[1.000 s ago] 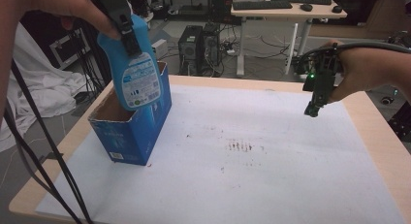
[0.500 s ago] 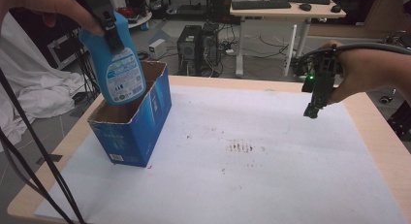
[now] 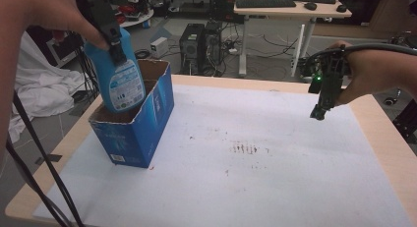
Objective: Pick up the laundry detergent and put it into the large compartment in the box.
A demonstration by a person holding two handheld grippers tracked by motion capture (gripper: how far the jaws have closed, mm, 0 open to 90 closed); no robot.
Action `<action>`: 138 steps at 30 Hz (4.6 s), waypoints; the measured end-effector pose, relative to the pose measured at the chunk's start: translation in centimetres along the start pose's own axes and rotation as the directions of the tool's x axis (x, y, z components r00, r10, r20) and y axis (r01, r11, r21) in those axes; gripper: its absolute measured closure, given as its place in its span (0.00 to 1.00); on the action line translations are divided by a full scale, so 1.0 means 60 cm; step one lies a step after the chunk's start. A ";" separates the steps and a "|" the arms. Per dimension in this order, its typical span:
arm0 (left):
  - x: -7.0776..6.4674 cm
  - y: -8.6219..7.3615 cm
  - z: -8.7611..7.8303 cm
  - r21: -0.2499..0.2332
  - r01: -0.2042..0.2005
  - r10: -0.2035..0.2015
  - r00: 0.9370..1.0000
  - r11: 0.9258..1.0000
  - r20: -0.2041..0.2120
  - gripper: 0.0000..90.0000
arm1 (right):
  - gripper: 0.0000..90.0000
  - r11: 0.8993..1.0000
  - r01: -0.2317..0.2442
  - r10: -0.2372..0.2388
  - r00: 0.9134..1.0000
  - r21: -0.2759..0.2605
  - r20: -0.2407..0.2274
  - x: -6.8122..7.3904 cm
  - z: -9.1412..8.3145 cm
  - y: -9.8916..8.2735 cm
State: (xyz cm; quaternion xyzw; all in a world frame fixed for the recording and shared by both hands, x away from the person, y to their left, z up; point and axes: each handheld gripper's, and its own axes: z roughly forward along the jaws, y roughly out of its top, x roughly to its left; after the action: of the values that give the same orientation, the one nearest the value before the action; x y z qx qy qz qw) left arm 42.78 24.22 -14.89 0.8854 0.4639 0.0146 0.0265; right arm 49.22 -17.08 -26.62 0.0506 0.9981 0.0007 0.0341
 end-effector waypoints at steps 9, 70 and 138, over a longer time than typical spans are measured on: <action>0.008 0.000 0.052 -0.001 -0.031 0.031 0.999 1.000 0.014 0.45 | 0.12 1.000 -0.008 0.008 1.000 0.000 0.002 0.000 -0.002 -0.004; 0.016 -0.004 0.231 0.043 -0.378 0.378 0.926 0.925 0.020 0.37 | 0.13 1.000 -0.014 0.014 1.000 0.010 -0.016 -0.006 0.018 -0.004; -0.109 0.030 0.081 0.013 -0.600 0.600 0.799 0.800 -0.039 0.14 | 0.13 1.000 -0.007 0.007 1.000 0.005 -0.019 0.006 0.014 -0.004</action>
State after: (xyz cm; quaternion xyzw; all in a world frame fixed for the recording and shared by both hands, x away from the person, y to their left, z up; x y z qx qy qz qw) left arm 40.79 17.65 -19.65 0.9862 0.1605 0.0402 0.0108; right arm 48.88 -17.30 -27.47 0.0544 0.9982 -0.0013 0.0246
